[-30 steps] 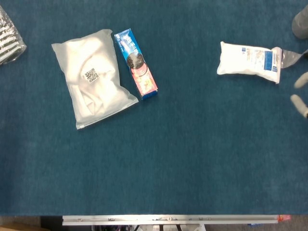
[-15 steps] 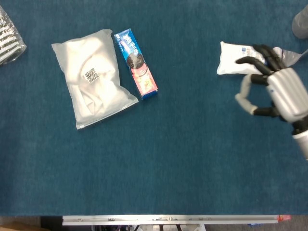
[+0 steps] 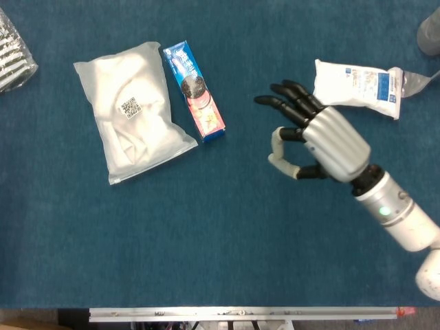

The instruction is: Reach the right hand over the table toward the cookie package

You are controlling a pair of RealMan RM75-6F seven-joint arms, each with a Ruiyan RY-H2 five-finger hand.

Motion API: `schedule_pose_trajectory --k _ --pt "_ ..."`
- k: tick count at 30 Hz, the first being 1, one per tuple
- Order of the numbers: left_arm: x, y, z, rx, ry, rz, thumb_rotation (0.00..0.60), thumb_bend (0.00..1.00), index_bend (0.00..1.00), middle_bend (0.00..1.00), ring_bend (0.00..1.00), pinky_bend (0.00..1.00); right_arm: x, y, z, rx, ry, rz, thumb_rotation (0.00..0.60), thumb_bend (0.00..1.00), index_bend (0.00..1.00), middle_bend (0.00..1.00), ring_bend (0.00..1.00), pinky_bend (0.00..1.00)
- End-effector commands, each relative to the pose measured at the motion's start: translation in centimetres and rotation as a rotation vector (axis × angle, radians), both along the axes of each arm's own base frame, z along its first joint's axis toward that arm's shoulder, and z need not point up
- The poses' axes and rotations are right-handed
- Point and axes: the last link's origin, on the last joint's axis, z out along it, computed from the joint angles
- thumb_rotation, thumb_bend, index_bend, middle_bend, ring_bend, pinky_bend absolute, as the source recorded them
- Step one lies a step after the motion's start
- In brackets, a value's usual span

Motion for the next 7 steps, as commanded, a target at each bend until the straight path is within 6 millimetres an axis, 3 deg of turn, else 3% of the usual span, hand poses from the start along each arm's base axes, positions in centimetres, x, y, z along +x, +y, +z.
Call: schedule_pose_trajectory --k 1,7 --pt "-0.03 -0.02 0.0 -0.001 0.002 0.002 0.6 0.2 0.34 0.27 0.2 0.05 0.71 0.23 -0.69 -0.008 -0.013 0.025 0.6 0.33 0.71 0.14 0.0 0.0" --pt "-0.06 -0.06 0.03 0.002 0.002 0.004 0.6 0.2 0.34 0.27 0.2 0.05 1.06 0.52 -1.21 -0.001 -0.022 0.031 0.6 0.33 0.71 0.14 0.0 0.0"
